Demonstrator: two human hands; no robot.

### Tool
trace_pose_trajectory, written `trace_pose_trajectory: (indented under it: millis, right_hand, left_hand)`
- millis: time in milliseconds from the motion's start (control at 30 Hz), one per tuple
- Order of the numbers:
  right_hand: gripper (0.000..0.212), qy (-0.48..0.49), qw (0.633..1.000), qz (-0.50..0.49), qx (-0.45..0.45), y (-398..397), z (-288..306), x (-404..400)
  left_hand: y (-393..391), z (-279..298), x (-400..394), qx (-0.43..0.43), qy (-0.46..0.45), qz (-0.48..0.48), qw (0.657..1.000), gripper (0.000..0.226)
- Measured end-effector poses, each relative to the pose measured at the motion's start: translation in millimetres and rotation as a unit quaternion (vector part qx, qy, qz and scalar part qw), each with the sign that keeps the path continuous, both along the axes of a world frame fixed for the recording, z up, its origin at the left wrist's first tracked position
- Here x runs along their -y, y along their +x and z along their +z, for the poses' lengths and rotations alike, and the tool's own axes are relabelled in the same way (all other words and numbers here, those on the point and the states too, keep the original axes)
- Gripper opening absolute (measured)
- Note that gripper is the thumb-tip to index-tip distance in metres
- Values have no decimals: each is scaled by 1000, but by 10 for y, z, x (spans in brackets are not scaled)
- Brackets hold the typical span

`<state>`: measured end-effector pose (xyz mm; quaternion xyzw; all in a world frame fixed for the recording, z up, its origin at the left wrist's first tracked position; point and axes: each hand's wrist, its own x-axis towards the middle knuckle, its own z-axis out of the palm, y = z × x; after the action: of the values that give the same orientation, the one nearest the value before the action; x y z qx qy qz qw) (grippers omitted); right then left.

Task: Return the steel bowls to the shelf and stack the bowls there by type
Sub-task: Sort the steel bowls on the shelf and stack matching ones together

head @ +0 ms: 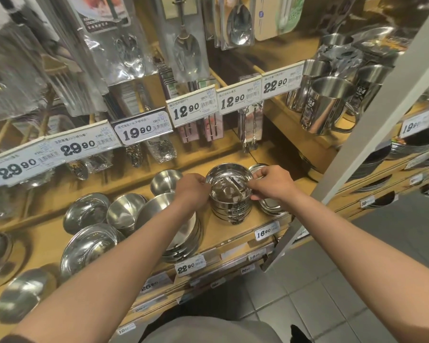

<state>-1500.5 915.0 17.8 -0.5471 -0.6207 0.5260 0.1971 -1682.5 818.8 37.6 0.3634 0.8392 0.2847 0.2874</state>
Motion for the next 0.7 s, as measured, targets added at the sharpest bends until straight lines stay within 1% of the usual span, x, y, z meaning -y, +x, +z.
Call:
trace_pose_trajectory:
  millis: [67,100,167,200,267,367,400,433,467,500,533,567,700]
  right_hand:
    - [14,-4,1000,0,-5,-6,0,7]
    - [15,-7,1000,-1,-8,-7,-2,9]
    - [18,-14,1000,-3,-14,-2,-14,16]
    - [19,-17,1000,-5,-16,1,-22,22]
    - [19,-21,1000,-8,-15,6,-34,36]
    - [15,-25,1000,-13,-6,5,-50,46]
    - [12,-31,999,-15,0,7,-50,53]
    - [15,-42,999,-15,3,9,-53,62]
    - [21,-59,998,-16,-5,8,-67,67]
    - [22,-80,996,-16,-24,1,-80,77]
    - [18,-97,994,-18,-47,-12,-88,88]
    - [14,-105,992,-24,-64,-25,-94,93]
    - [20,-98,993,-37,-60,-64,-101,49]
  left_hand:
    - [-4,13,-8,16,6,4,1000,44]
    - [-9,9,-10,28,12,6,1000,41]
    - [-20,-7,-7,45,19,6,999,25]
    - [-22,-17,-7,47,18,6,999,22]
    - [-19,-39,-5,38,11,1,999,25]
    - [-6,-33,11,28,-10,-7,1000,39]
    - [-4,-46,18,38,-17,-9,999,42]
    - [-4,-68,22,67,-21,-3,998,42]
    - [10,-77,30,115,-25,12,993,38]
    - [33,-80,34,175,-27,33,984,35]
    - [56,-75,38,227,-23,52,972,33]
    - [70,-70,32,256,-18,62,965,33]
    - [93,-47,21,284,1,74,956,29]
